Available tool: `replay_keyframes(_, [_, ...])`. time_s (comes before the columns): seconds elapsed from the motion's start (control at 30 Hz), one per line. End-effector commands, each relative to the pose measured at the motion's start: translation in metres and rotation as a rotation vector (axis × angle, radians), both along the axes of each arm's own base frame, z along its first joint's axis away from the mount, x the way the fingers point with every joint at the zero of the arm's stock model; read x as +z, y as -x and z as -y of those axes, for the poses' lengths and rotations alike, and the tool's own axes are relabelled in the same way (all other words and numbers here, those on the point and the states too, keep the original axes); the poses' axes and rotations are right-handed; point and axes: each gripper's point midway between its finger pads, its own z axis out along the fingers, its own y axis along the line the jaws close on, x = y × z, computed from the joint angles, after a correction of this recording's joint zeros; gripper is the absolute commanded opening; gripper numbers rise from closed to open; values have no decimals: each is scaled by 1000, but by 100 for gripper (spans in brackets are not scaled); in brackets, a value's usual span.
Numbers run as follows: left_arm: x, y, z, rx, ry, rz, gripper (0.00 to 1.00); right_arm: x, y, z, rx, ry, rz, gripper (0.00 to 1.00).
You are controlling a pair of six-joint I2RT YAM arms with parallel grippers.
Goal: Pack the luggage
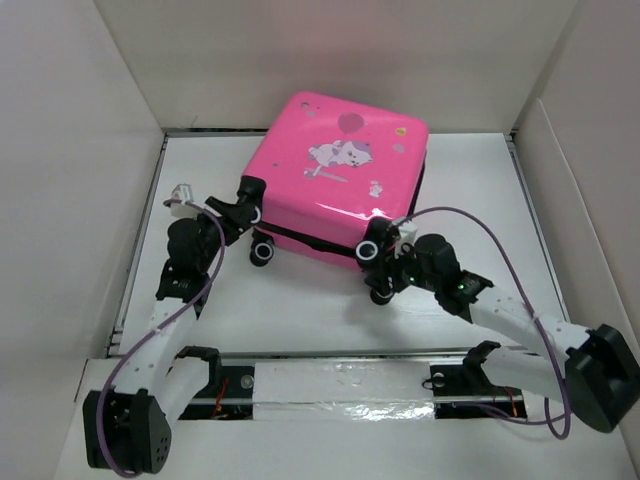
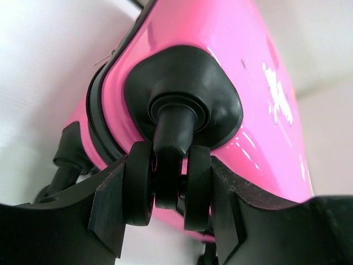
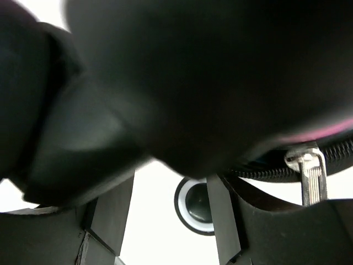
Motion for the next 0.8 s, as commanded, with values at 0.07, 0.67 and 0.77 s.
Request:
replay_keyframes(0.07, [102, 3, -20, 81, 64, 332, 0, 98, -28, -59, 158, -155, 266, 62])
replay_keyframes(0.67, [115, 8, 5, -61, 168, 381, 0, 42, -44, 52, -239, -113, 249, 15])
replay_keyframes(0.77, [110, 10, 5, -57, 170, 372, 0, 56, -61, 63, -247, -94, 325, 39])
